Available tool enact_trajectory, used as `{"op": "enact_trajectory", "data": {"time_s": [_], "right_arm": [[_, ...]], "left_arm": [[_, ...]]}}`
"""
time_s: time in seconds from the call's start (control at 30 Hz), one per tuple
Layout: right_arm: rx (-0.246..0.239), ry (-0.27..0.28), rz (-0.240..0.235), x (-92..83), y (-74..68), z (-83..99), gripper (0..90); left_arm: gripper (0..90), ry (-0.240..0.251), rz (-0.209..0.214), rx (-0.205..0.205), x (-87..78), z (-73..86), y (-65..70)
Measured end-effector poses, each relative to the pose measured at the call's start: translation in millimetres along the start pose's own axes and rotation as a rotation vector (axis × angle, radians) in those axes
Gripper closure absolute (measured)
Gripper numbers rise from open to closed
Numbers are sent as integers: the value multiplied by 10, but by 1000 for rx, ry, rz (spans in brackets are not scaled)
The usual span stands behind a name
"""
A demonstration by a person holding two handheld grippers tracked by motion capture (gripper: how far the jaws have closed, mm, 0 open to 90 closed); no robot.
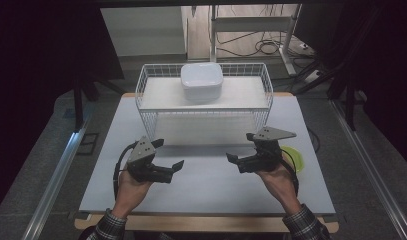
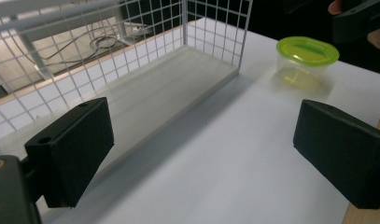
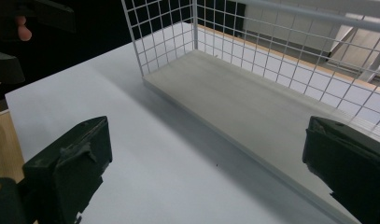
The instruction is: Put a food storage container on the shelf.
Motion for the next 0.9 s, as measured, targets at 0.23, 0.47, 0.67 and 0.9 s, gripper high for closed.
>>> {"op": "enact_trajectory", "data": {"time_s": [0.23,0.47,0.67,0.9], "right_arm": [[-12,-15,1,-34,-29,154,1],[4,-28,10,-61,-47,346,1],[5,-56,32,-75,-51,517,2],[11,-93,49,-98,-46,704,2]], "left_arm": [[49,-10,-26,-23,-76,196,-8],[51,-20,-42,-58,-124,419,-11],[51,-59,-66,-49,-138,613,-8],[48,-89,-76,-60,-142,806,18]]}}
Point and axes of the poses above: each handheld gripper's, and its own axes: x roughly forward along the jaws, z roughly out of its underside, y roughly to its right, the point moved 5 cm from there along x, roughly forward along the jaws, and after that the axes turned 2 degrees about y, right-handed, at the moved point
